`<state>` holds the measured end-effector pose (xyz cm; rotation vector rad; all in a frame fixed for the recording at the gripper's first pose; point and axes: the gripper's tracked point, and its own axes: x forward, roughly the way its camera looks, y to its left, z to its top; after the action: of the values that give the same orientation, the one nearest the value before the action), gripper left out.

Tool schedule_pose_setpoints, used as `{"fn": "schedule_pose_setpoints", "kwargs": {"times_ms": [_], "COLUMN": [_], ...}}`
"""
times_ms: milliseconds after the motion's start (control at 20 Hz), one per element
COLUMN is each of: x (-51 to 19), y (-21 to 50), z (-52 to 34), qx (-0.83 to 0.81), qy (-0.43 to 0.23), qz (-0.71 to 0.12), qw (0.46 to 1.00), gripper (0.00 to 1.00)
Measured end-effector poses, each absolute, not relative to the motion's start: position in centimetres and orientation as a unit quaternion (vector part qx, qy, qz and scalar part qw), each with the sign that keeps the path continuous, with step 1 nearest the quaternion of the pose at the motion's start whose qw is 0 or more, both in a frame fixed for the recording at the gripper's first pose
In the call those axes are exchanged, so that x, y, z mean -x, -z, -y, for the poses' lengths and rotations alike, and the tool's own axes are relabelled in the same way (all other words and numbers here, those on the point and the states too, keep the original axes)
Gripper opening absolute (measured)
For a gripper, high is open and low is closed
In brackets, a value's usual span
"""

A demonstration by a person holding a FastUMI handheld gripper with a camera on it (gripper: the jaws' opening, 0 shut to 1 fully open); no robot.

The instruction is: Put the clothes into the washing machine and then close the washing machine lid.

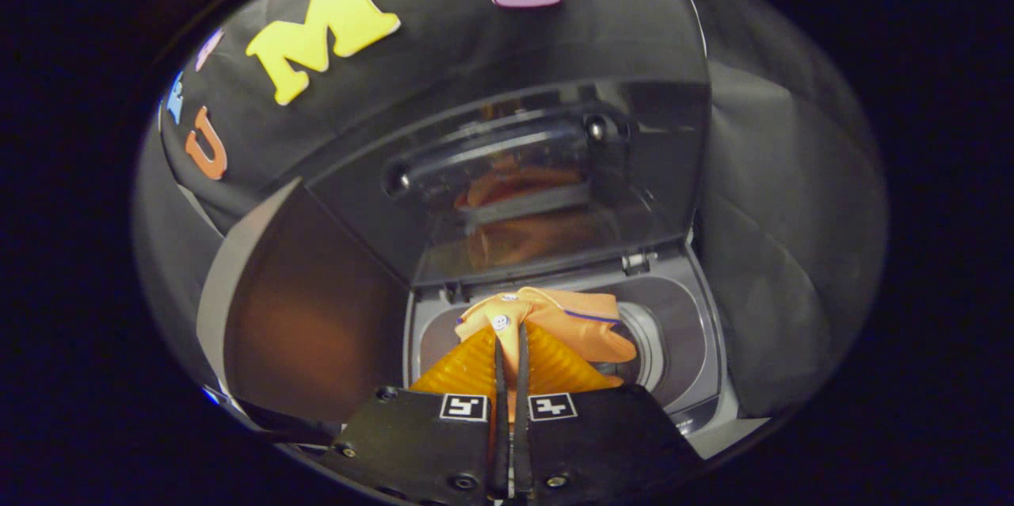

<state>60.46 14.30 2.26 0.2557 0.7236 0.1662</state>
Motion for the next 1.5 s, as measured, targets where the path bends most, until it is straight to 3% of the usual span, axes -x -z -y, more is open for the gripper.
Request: {"fn": "schedule_pose_setpoints", "kwargs": {"times_ms": [800,1350,1450,1500], "x": [-59.3,-59.0,-58.7,-58.8], "y": [7.9,8.5,8.9,8.8], "z": [-16.1,-16.7,-16.9,-17.0], "qx": [-0.098,-0.115,-0.118,-0.118], "qy": [-0.02,-0.024,-0.037,-0.036], "qz": [-0.527,-0.548,-0.548,-0.542], "qw": [0.844,0.828,0.827,0.831], "gripper": [0.06,0.09,0.15,0.28]}}
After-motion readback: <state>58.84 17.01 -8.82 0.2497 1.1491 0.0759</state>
